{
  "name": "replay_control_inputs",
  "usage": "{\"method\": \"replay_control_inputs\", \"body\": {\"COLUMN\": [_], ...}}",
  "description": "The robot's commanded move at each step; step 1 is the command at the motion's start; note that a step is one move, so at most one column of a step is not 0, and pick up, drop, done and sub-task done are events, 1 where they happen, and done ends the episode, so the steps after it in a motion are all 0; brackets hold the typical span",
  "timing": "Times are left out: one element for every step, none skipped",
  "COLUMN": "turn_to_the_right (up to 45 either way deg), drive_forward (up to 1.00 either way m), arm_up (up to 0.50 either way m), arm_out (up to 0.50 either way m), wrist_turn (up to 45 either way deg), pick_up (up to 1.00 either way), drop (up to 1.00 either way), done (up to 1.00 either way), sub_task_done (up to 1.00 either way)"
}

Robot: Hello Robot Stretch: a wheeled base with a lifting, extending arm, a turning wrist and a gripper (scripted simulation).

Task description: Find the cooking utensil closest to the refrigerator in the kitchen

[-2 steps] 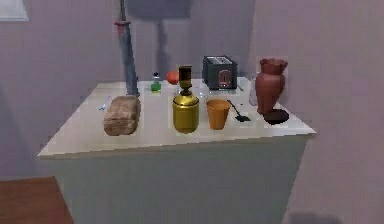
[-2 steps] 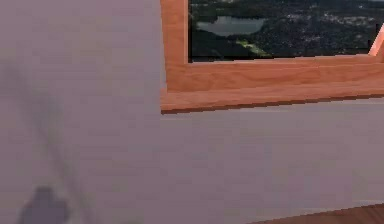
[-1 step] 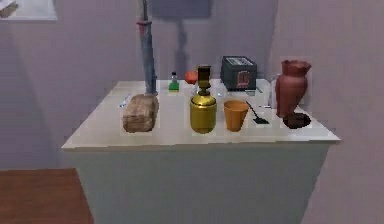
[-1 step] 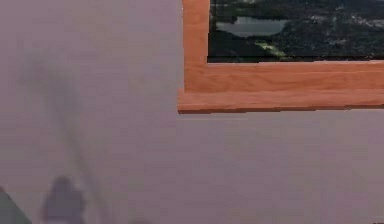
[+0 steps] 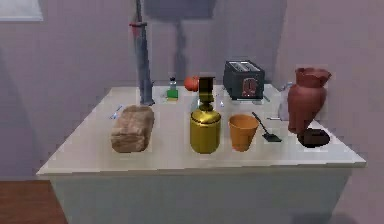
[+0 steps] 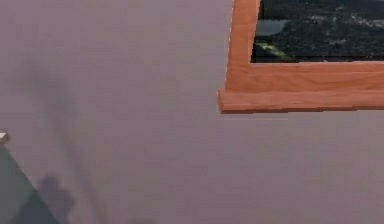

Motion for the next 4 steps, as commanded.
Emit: {"method": "replay_control_inputs", "body": {"turn_to_the_right": [-45.0, -45.0, -45.0, -3.0], "drive_forward": [0.00, 0.00, 0.00, 0.00], "arm_up": [0.00, 0.00, 0.00, 0.00], "arm_out": [0.00, 0.00, 0.00, 0.00], "wrist_turn": [0.0, 0.0, 0.0, 0.0], "pick_up": [0.00, 0.00, 0.00, 0.00], "drop": [0.00, 0.00, 0.00, 0.00], "done": [0.00, 0.00, 0.00, 0.00], "sub_task_done": [0.00, 0.00, 0.00, 0.00]}}
